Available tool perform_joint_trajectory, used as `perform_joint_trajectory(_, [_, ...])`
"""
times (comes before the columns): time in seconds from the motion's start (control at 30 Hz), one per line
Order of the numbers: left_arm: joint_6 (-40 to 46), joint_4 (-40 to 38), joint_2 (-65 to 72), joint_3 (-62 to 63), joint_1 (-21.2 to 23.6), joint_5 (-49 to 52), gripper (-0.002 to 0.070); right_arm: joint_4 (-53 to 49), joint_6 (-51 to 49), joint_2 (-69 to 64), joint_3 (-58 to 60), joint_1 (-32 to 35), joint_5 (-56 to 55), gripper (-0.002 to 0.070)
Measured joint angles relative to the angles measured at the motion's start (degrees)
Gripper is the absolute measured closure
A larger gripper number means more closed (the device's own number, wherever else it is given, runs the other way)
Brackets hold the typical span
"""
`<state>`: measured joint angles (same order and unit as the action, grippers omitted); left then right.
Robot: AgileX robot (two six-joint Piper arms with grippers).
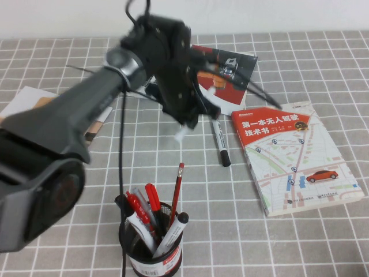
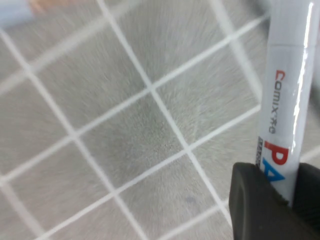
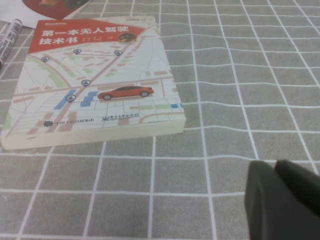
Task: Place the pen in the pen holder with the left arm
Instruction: Pick up the pen on the table, then place the pen onto the pen holder
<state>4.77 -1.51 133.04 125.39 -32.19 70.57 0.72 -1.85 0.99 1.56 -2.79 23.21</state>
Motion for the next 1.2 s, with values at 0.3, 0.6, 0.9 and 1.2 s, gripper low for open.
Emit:
perform_joint_trajectory(0.3, [2.0,0.9,-17.5,0.1,0.0,0.7,0.0569,0.0,0.0,0.0,0.0,0.0,0.0,0.0691])
perform_joint_trajectory(0.6, [2.0,2.2,-37.4,-11.1,0.0,1.2,0.0569,0.0,0.0,0.0,0.0,0.0,0.0,0.0691])
perform_joint_trajectory(0.9, [-0.2,2.2,-60.3,-41.4,0.0,-14.2,0.0569,0.0,0.0,0.0,0.0,0.0,0.0,0.0691])
perform_joint_trajectory(1.2, [-1.2,1.5,-84.3,-73.2,0.0,-38.9,0.0569,0.0,0.0,0.0,0.0,0.0,0.0,0.0691])
